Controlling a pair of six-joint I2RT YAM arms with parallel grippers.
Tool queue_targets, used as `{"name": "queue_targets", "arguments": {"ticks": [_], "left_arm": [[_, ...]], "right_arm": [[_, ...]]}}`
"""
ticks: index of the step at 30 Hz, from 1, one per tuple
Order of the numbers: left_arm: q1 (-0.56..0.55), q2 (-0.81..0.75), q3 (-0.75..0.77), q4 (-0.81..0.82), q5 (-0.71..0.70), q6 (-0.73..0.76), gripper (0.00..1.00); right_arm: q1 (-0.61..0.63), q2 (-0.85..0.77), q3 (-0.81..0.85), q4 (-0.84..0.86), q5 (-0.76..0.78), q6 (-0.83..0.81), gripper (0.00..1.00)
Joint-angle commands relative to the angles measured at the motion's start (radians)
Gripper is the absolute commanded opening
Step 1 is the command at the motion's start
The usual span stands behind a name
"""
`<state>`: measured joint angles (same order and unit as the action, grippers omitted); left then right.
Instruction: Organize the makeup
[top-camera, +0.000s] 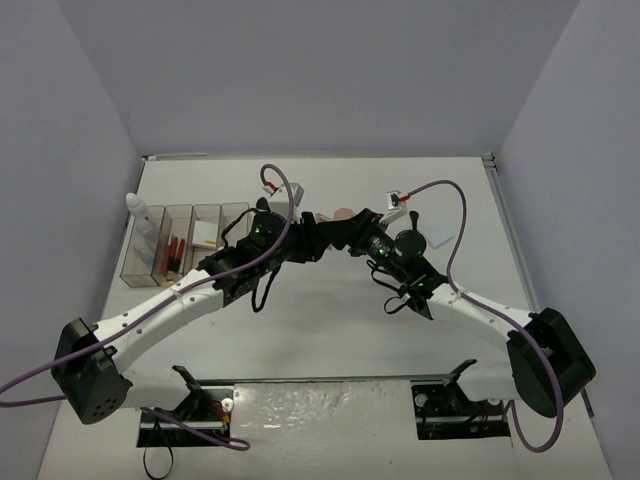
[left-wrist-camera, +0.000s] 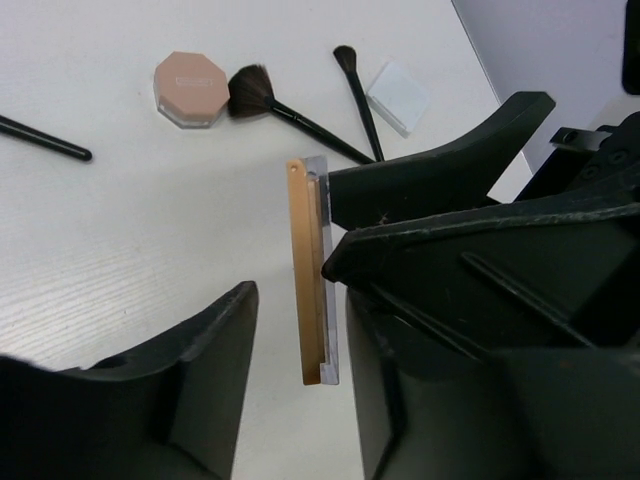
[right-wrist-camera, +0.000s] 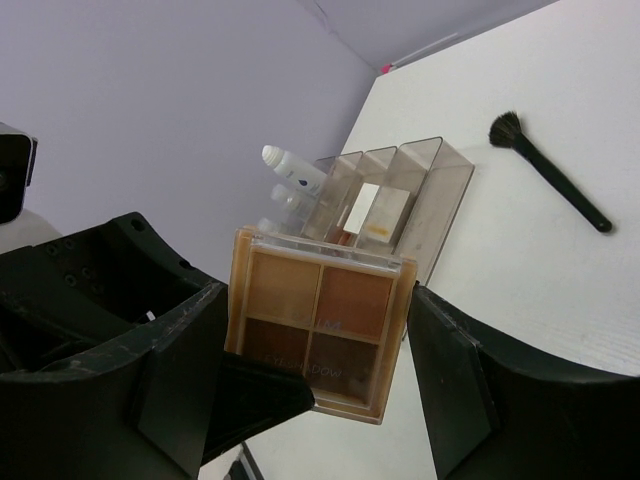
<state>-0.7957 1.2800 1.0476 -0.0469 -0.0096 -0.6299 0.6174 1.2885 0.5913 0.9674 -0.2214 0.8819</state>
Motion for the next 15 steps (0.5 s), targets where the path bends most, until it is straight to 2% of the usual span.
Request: {"name": "queue_targets", "arguments": {"ticks": [1,4,5,6,7,9,11,15], "left_arm": [[-0.014,-0.042,0.001,0.187,-0.037,0.007,0.3],[-0.016,-0.044,-0.012,0.214,-0.044,0.013,0.11],[-0.016,-0.042,-0.012,0.216,-0.043,0.016,0.11],[-0.017,-0.039,-0.01,0.217,-0.037,0.027,0.04],[-0.017,-0.035,-0.008,0.215,-0.033,0.034,0.0],[-0.017,-0.031,-0.006,0.203,-0.037,0.042,0.0],[-0.017,-0.036,-0.014,0.193,-0.046,0.049,0.0],[-0.016,-0.074,-0.04,0.143,-0.12,0.077,0.0]], "right_arm": [[0.025,0.006,0.001,0.113,-0.019,0.012,0.0],[0.033,0.011,-0.001,0.116,-0.015,0.012,0.0],[0.034,0.014,-0.001,0.117,-0.015,0.012,0.0],[0.035,0.019,0.0,0.118,-0.016,0.011,0.01],[0.037,0.023,0.001,0.118,-0.016,0.01,0.06],[0.039,0.026,0.004,0.1,-0.014,-0.008,0.28],[0.038,0.021,0.01,0.07,0.004,-0.034,0.45],[0.036,-0.021,0.049,-0.1,0.064,-0.168,0.8]]}}
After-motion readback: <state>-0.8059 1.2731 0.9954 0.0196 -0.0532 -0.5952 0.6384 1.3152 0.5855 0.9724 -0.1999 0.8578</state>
